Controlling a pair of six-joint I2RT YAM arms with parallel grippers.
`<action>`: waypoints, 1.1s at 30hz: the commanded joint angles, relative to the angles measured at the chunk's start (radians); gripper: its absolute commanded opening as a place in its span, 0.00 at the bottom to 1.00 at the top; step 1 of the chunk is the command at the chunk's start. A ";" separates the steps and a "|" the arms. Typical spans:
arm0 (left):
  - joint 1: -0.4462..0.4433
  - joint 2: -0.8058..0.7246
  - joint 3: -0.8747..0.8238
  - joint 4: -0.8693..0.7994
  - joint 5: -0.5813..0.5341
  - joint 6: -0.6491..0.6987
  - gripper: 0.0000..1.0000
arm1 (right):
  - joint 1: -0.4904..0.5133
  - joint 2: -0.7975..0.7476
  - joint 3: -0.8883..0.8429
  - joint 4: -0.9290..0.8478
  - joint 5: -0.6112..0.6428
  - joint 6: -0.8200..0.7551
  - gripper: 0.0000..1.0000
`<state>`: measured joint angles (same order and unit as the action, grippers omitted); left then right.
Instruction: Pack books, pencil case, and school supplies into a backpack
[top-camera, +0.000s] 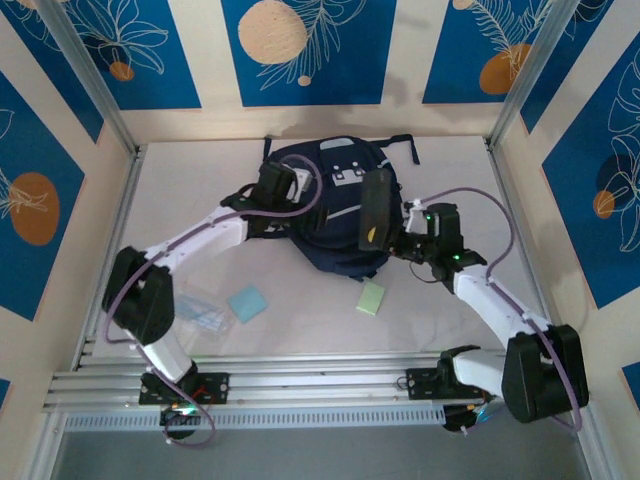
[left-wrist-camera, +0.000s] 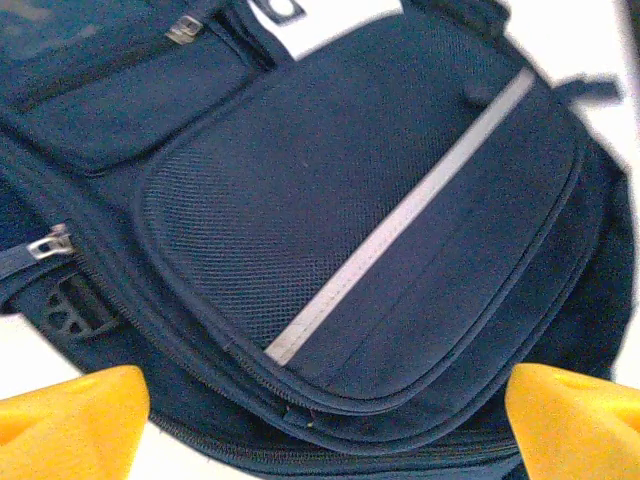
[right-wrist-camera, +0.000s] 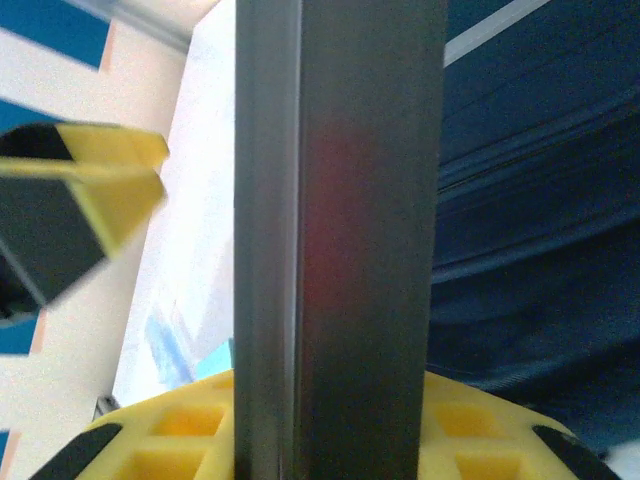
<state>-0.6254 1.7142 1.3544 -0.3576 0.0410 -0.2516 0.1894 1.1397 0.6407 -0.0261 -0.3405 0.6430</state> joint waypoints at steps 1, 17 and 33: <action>-0.046 0.071 0.087 -0.093 -0.034 0.208 0.90 | -0.068 -0.058 -0.009 -0.088 -0.019 -0.031 0.21; -0.102 0.407 0.414 -0.227 0.013 0.397 0.85 | -0.173 -0.134 -0.048 -0.103 -0.075 -0.009 0.21; -0.102 0.476 0.471 -0.265 -0.025 0.402 0.58 | -0.216 -0.183 -0.053 -0.133 -0.087 -0.013 0.20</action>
<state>-0.7250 2.1845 1.8271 -0.6178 0.0441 0.1371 -0.0177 0.9787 0.5922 -0.1665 -0.3939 0.6365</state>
